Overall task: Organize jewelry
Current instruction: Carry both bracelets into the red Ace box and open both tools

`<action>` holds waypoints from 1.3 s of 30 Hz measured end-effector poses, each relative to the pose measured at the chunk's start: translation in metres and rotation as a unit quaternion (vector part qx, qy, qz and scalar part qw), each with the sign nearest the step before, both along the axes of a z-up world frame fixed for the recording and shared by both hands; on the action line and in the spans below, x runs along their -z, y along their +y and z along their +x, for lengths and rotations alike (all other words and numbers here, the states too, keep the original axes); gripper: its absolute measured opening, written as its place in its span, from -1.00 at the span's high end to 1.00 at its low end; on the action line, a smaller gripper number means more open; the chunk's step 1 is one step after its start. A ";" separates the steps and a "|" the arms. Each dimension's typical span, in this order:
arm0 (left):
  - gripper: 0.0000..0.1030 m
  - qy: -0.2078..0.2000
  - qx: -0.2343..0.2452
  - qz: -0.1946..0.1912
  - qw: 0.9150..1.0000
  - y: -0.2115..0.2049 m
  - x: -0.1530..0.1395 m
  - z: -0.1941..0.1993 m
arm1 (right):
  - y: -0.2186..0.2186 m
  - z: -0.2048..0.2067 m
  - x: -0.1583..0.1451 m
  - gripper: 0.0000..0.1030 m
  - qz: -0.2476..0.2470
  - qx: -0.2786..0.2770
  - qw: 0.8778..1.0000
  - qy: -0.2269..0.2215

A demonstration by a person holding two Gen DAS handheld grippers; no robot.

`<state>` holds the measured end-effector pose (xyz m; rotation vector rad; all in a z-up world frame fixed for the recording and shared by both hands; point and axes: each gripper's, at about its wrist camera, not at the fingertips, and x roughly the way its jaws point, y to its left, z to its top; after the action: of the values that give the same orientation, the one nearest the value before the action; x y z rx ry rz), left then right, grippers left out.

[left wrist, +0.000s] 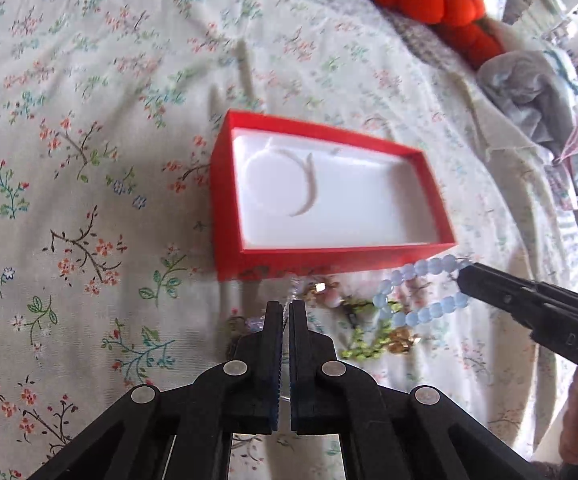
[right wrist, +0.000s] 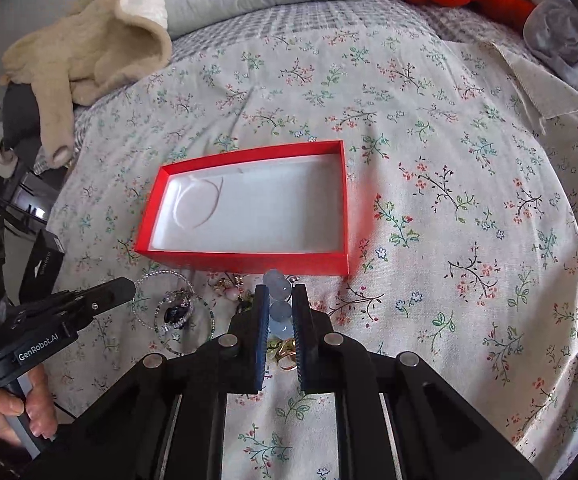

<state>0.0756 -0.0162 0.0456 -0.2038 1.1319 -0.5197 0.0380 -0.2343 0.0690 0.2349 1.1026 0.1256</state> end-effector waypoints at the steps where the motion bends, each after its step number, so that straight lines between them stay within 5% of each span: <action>1: 1.00 -0.007 0.001 -0.004 1.000 0.001 -0.005 -0.002 | 0.000 -0.001 -0.002 0.78 0.002 0.001 1.000 -0.002; 13: 1.00 -0.056 -0.005 -0.066 0.996 0.004 -0.042 0.000 | 0.006 -0.003 -0.035 0.78 0.054 0.005 0.998 -0.038; 25: 1.00 -0.059 -0.003 -0.138 0.989 -0.019 -0.033 0.039 | 0.002 0.032 -0.053 0.78 0.054 0.044 0.993 -0.095; 34: 1.00 -0.036 -0.044 -0.054 0.997 -0.010 0.003 0.061 | 0.012 0.055 -0.034 0.78 0.093 0.016 0.992 -0.087; 39: 1.00 -0.044 -0.054 0.003 0.998 -0.011 0.013 0.062 | 0.007 0.064 -0.009 0.78 0.043 0.031 0.997 -0.056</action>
<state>0.1380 -0.0273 0.0323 -0.2327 1.0316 -0.4254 0.1021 -0.2274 0.0780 0.3358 0.9780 0.1295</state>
